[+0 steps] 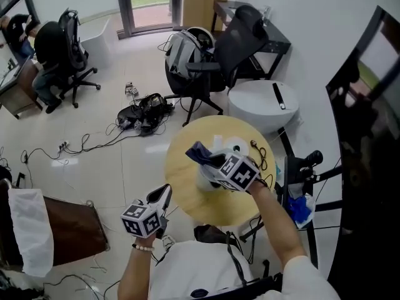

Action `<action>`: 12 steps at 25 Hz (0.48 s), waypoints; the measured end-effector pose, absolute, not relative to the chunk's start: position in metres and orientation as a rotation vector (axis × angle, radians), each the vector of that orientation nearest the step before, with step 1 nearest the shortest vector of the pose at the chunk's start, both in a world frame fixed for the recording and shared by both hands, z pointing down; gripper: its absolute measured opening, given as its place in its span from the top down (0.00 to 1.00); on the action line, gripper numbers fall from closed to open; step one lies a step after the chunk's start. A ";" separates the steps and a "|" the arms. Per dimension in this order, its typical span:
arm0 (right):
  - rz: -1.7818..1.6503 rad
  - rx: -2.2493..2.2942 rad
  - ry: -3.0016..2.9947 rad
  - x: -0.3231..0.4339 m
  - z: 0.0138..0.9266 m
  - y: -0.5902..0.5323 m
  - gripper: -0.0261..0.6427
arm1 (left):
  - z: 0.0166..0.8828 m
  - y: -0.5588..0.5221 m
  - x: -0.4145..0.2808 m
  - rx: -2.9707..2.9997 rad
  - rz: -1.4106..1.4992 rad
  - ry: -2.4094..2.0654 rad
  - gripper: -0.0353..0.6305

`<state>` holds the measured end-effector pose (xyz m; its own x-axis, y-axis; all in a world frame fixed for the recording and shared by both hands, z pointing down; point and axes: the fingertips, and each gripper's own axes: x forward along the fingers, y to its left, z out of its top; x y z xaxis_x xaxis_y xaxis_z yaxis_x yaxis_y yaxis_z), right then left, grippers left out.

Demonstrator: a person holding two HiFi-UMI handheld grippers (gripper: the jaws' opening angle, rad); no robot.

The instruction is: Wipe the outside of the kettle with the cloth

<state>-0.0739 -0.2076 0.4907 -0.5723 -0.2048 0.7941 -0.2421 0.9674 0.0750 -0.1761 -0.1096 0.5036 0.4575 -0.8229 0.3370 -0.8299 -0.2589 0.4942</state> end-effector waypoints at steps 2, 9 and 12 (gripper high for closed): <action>0.041 0.265 -2.186 -0.079 0.493 -0.195 0.85 | 0.502 -0.108 -0.186 2.089 0.012 -1.417 0.95; 0.111 0.220 -2.160 -0.053 0.496 -0.151 0.85 | 0.487 -0.122 -0.198 2.115 -0.069 -1.451 0.95; 0.186 0.296 -2.164 -0.032 0.497 -0.140 0.85 | 0.476 -0.124 -0.195 2.137 -0.127 -1.413 0.95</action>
<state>-0.0319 -0.1399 0.4974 -0.5528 -0.1421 0.8211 -0.2802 0.9597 -0.0226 -0.1948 -0.1240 0.4763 0.4376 -0.8707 0.2245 -0.8169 -0.2805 0.5040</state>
